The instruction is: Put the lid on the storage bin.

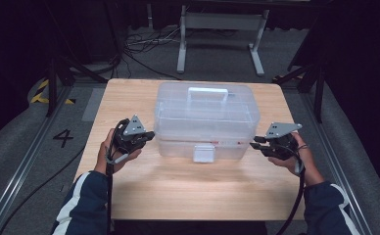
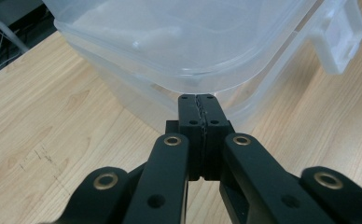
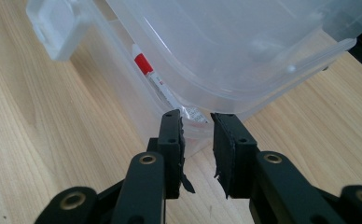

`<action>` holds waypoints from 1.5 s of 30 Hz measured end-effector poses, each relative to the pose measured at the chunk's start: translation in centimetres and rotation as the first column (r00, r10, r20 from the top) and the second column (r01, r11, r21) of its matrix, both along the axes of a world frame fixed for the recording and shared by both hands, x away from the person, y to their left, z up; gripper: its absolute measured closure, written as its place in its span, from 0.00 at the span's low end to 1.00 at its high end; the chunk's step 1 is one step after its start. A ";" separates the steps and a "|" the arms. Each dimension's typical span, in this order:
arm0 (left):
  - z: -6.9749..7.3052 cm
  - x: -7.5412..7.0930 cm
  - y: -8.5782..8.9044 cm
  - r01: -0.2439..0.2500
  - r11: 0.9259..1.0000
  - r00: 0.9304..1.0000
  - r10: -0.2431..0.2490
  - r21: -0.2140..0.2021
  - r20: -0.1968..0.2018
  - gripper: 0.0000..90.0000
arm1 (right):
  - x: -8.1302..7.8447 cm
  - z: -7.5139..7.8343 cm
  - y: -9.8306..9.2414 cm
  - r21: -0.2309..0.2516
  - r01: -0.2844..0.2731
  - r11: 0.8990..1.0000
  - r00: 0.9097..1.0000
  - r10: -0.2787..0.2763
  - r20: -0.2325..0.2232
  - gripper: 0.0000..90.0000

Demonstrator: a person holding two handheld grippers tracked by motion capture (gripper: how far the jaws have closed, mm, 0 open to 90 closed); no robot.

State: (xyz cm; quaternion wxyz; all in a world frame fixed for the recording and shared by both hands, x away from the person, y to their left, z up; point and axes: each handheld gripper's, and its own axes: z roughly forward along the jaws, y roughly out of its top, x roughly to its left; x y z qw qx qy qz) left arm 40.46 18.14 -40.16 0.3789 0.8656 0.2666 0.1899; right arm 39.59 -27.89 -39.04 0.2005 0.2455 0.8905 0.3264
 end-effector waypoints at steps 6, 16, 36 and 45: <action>-0.6 0.1 -0.2 0.006 1.000 1.000 -0.005 0.019 -0.018 1.00 | -0.1 -0.4 -0.1 -0.010 0.001 1.000 1.000 -0.002 -0.009 0.81; -1.1 -0.2 -0.2 -0.003 0.999 1.000 0.003 0.038 -0.018 1.00 | -0.2 -0.9 -0.3 -0.018 0.010 1.000 1.000 -0.010 -0.020 0.79; -1.1 -1.0 0.3 0.016 0.998 1.000 -0.016 0.054 -0.003 0.88 | -0.7 -1.0 -0.4 -0.029 0.017 0.999 1.000 -0.017 0.006 0.65; -1.4 -2.1 1.0 0.036 0.996 0.999 -0.036 0.077 -0.001 0.76 | -1.2 -1.2 -0.9 -0.060 0.041 0.997 0.999 -0.040 0.025 0.57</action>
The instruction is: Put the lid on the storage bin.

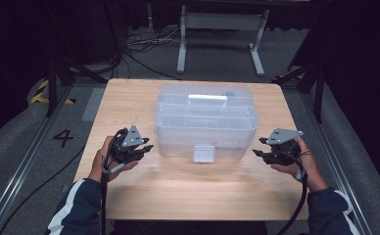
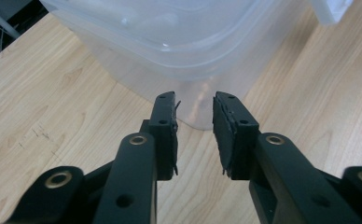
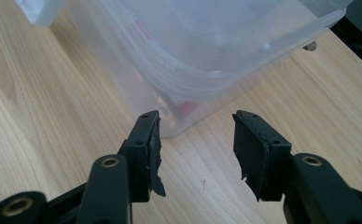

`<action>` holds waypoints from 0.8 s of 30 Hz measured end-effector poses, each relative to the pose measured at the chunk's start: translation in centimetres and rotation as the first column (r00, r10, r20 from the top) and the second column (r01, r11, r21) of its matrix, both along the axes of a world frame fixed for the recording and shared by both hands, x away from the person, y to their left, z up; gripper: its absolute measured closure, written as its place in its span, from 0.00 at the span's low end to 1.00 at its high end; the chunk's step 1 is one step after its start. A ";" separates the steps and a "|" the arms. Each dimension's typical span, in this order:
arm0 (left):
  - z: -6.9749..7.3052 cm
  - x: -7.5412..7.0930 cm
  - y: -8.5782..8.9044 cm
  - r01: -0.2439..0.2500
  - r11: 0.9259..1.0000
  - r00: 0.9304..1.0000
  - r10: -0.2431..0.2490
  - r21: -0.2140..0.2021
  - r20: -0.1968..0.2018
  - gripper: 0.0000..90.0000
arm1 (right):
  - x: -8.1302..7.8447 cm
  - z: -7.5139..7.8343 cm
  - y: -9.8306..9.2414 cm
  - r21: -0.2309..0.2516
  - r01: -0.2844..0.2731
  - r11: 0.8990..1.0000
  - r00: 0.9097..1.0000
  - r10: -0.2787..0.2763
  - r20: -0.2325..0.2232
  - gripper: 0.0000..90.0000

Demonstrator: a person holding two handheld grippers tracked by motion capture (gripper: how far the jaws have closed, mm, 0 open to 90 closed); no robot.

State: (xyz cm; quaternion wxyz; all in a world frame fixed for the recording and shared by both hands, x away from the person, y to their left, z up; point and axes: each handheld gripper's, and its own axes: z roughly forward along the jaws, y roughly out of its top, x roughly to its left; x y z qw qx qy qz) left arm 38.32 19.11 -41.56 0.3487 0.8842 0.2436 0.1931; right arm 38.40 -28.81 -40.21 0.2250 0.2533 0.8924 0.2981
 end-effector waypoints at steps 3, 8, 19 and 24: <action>-0.2 -0.2 0.1 -0.003 1.000 1.000 0.003 0.012 -0.003 0.71 | -0.2 0.0 -0.2 -0.013 -0.004 1.000 1.000 0.004 0.007 0.56; -0.6 -0.7 0.5 -0.015 0.999 1.000 0.016 0.052 -0.009 0.65 | -0.5 -0.2 -0.5 -0.026 -0.004 1.000 1.000 0.004 0.008 0.53; -1.8 -1.9 2.0 -0.041 0.993 0.999 0.044 0.107 -0.029 0.53 | -1.0 -0.9 -1.4 -0.044 0.015 0.999 1.000 -0.014 0.020 0.49; -2.3 -2.4 3.1 -0.073 0.987 0.997 0.078 0.141 -0.027 0.47 | -1.3 -1.5 -1.9 -0.068 0.020 0.997 1.000 -0.020 0.009 0.46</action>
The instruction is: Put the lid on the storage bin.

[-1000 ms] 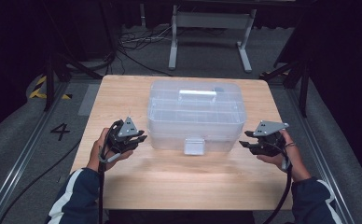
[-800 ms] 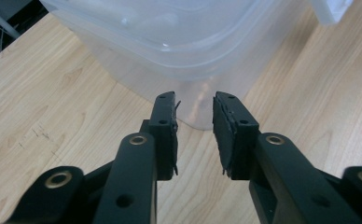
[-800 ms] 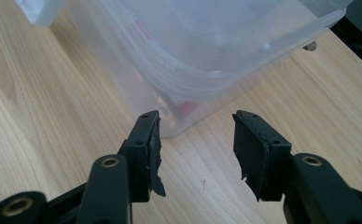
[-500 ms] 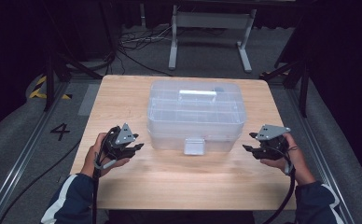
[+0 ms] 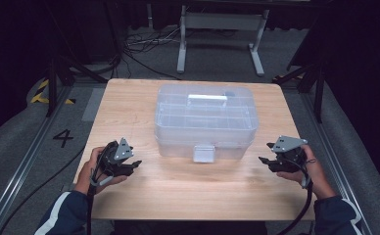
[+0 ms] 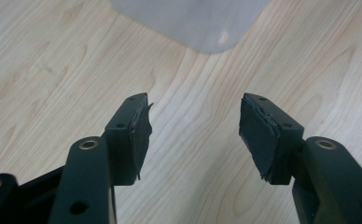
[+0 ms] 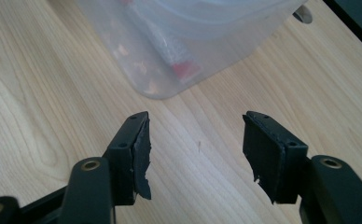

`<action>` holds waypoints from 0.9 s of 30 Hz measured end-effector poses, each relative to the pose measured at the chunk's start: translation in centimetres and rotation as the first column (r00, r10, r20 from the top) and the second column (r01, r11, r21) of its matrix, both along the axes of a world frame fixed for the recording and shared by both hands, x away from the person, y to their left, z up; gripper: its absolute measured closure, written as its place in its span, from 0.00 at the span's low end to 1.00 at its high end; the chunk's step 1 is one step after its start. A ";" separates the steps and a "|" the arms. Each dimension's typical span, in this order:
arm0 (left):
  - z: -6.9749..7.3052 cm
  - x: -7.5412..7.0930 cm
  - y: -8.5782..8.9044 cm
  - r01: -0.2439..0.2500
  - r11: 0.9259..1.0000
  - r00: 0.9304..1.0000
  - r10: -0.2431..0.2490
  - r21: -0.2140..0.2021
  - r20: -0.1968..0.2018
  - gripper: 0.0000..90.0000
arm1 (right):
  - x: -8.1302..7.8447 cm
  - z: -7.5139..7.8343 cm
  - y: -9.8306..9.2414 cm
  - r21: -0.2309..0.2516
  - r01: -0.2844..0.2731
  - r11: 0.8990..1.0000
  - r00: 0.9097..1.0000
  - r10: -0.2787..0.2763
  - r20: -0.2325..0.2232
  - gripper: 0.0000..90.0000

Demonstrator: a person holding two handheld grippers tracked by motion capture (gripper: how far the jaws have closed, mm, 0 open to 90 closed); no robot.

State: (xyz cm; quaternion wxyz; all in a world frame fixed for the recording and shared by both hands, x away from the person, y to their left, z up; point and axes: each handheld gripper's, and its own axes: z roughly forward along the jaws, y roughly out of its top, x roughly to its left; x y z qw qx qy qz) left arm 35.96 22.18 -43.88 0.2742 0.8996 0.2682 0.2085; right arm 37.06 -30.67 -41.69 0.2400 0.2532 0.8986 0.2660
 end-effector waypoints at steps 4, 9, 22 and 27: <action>-0.3 -0.2 0.8 -0.018 1.000 1.000 0.018 0.003 -0.004 0.42 | -0.2 -0.4 -0.4 -0.016 0.018 1.000 1.000 -0.018 -0.004 0.46; -1.0 -0.6 1.8 -0.031 0.999 0.999 0.031 0.025 -0.011 0.38 | -0.6 -1.2 -1.3 -0.009 0.039 0.999 0.999 -0.039 -0.021 0.45; -2.7 -1.6 4.3 -0.073 0.997 0.996 0.074 0.039 -0.048 0.33 | -1.5 -3.0 -3.2 0.003 0.074 0.997 0.996 -0.074 -0.056 0.44; -3.3 -2.2 5.0 -0.079 0.997 0.995 0.080 0.019 -0.061 0.32 | -1.8 -3.7 -4.2 0.032 0.106 0.994 0.992 -0.103 -0.067 0.44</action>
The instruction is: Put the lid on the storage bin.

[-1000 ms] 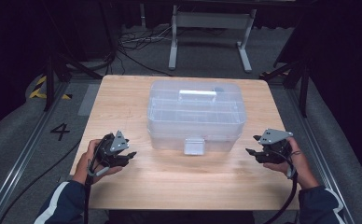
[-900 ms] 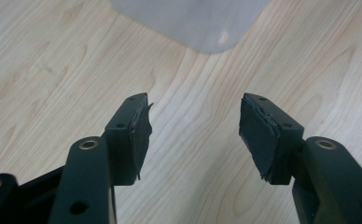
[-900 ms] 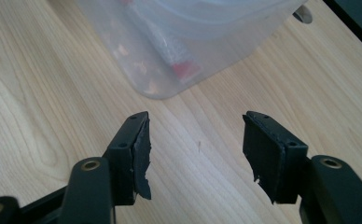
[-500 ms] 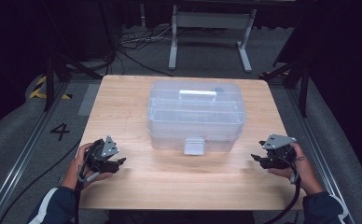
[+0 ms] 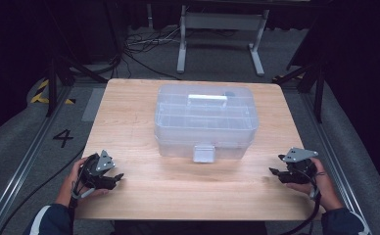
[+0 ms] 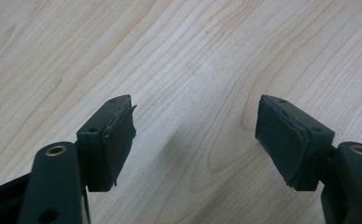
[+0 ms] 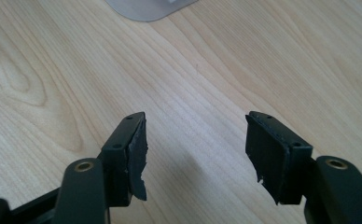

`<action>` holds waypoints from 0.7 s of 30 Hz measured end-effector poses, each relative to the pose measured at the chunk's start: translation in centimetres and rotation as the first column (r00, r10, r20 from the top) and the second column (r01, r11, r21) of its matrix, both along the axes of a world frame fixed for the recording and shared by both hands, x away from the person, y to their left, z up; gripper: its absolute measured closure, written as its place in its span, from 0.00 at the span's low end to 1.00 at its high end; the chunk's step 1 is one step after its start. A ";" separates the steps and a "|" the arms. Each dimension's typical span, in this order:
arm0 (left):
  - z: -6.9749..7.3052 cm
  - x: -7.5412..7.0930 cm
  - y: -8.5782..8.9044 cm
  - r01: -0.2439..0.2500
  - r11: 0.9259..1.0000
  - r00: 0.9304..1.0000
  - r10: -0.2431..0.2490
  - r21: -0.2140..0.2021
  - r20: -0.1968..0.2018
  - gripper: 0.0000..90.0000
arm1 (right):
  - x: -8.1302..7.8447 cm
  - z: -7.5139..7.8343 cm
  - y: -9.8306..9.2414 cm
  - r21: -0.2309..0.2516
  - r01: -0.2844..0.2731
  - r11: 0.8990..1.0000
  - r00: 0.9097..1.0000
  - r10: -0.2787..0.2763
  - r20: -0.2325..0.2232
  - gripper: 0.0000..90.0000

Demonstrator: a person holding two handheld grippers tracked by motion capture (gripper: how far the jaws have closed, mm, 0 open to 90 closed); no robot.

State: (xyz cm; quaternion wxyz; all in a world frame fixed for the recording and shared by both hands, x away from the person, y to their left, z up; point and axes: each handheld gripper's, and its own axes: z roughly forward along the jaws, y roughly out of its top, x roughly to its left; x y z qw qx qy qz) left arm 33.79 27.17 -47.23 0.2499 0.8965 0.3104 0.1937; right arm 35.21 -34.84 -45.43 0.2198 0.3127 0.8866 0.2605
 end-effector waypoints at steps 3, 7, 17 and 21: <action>-0.2 -0.2 0.2 -0.008 1.000 1.000 0.008 0.008 -0.001 0.31 | -0.2 -0.3 -0.4 0.036 0.012 0.999 1.000 -0.012 -0.008 0.43; -0.4 -0.5 0.7 -0.023 1.000 1.000 0.023 -0.012 -0.010 0.30 | -0.5 -1.1 -1.0 0.054 0.040 0.998 0.999 -0.039 -0.016 0.41; -1.0 -0.9 1.8 -0.048 0.996 0.998 0.045 -0.082 -0.041 0.28 | -1.1 -2.9 -2.7 0.164 0.110 0.980 0.994 -0.106 -0.033 0.37; -1.3 -1.1 2.4 -0.078 0.989 0.996 0.072 -0.125 -0.052 0.26 | -1.3 -3.3 -3.2 0.214 0.127 0.968 0.992 -0.122 -0.037 0.36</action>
